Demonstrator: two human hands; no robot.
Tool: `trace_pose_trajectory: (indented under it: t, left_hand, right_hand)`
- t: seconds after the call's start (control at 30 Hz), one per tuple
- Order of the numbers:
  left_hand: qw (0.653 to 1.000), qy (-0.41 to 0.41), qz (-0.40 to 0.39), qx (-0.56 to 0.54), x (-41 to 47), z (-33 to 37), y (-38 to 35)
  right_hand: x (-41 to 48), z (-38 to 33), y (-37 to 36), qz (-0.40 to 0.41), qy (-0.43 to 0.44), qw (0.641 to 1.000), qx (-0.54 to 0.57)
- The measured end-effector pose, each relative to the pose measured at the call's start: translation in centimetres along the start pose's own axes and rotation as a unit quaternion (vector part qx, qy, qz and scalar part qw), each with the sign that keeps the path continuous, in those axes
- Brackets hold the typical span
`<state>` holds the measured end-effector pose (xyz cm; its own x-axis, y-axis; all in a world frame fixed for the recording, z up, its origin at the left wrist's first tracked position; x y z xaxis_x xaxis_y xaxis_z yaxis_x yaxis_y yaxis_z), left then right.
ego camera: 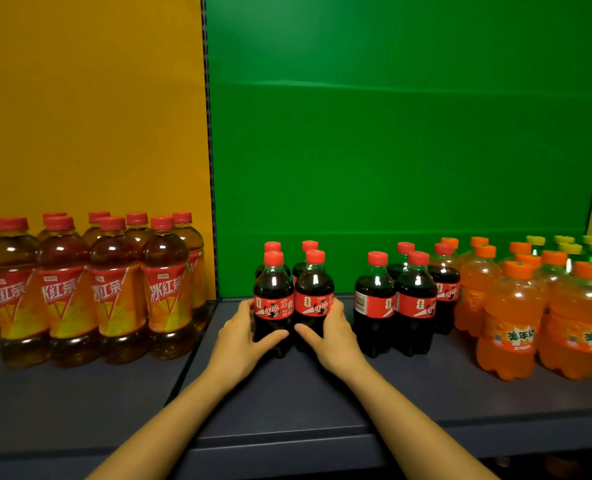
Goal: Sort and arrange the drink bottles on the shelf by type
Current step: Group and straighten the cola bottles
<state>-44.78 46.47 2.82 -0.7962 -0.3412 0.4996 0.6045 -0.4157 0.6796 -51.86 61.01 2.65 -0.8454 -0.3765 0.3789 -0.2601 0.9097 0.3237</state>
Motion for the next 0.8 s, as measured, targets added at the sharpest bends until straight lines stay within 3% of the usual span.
trace_pose_trajectory:
  t: [0.23, 0.37, 0.47, 0.53, 0.7, 0.8]
  left_hand:
    - [1.0, 0.002, -0.004, 0.011, -0.1, -0.1, 0.0]
    - [0.997, -0.014, 0.067, 0.023, -0.8, 0.9, 1.6]
    - [0.982, -0.096, 0.166, 0.0, -1.7, 3.6, 4.2]
    - [0.969, -0.161, 0.188, -0.014, -1.9, 6.1, 5.3]
    - [0.95, -0.286, 0.122, 0.027, -0.4, 12.5, 4.2]
    - [0.936, -0.328, 0.086, 0.095, 1.1, 15.0, 2.3]
  right_hand:
    - [-0.1, 0.1, 0.0, -0.005, -0.001, 1.0, 0.018]
    - [-1.3, -1.3, 1.1, -0.039, 0.02, 0.999, 0.016]
    - [-3.0, -3.0, 3.0, -0.071, 0.053, 0.996, -0.011]
    - [-3.7, -3.9, 4.9, -0.061, 0.065, 0.996, -0.03]
    - [-3.9, -7.0, 11.1, 0.0, 0.117, 0.991, -0.068]
    - [-2.8, -8.5, 14.7, 0.046, 0.165, 0.971, -0.165]
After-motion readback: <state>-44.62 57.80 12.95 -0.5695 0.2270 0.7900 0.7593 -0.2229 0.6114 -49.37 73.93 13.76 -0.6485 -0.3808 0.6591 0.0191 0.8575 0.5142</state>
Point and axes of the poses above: each hand's wrist, its own x-axis towards the middle knuckle, its own y-axis out of the back of the hand, z = x × y, the point moved 6 cm from there along x, towards the middle knuckle, and after that the axes turned 14 degrees about x, right-handed, at the moved point
